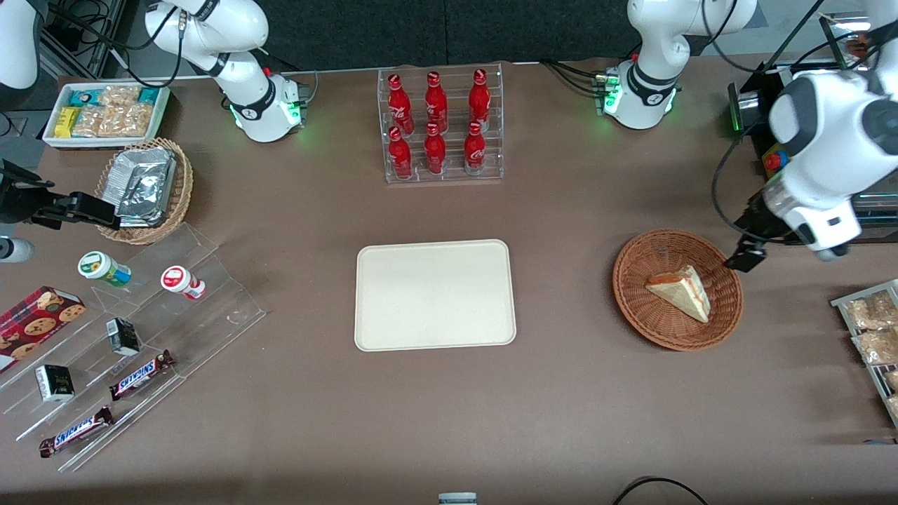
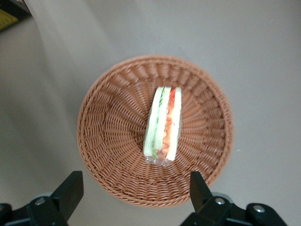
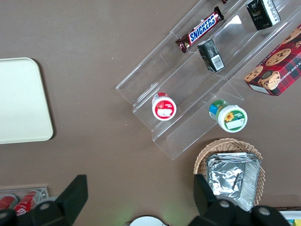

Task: Place sandwich from basket to tray
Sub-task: 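Move the left gripper over the wicker basket above the wrapped sandwich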

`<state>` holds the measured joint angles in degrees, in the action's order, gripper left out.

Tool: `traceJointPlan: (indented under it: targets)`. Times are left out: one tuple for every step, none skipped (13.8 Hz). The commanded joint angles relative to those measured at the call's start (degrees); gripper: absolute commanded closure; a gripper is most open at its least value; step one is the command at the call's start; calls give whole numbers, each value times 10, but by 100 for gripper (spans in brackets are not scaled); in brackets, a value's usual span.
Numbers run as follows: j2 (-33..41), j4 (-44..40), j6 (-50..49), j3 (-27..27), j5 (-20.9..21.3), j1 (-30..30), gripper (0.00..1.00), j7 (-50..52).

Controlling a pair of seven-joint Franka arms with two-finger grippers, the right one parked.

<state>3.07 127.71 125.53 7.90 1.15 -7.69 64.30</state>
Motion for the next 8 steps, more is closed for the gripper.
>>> traceJointPlan:
  targets:
    - [-35, 5, 19, -4, 13, -13, 0, 15]
    - [-41, 13, 36, -4, 22, -15, 0, 15]
    - [-49, 18, 55, -4, 22, -15, 0, 15]
    - [-61, 18, 66, -4, 22, -15, 0, 15]
    - [-74, 18, 73, -4, 23, -15, 0, 15]
    - [-80, 18, 81, -4, 23, -15, 0, 15]
    - [-89, 19, 91, -4, 24, -15, 0, 15]
    - [-97, 19, 102, -4, 23, -15, 0, 16]
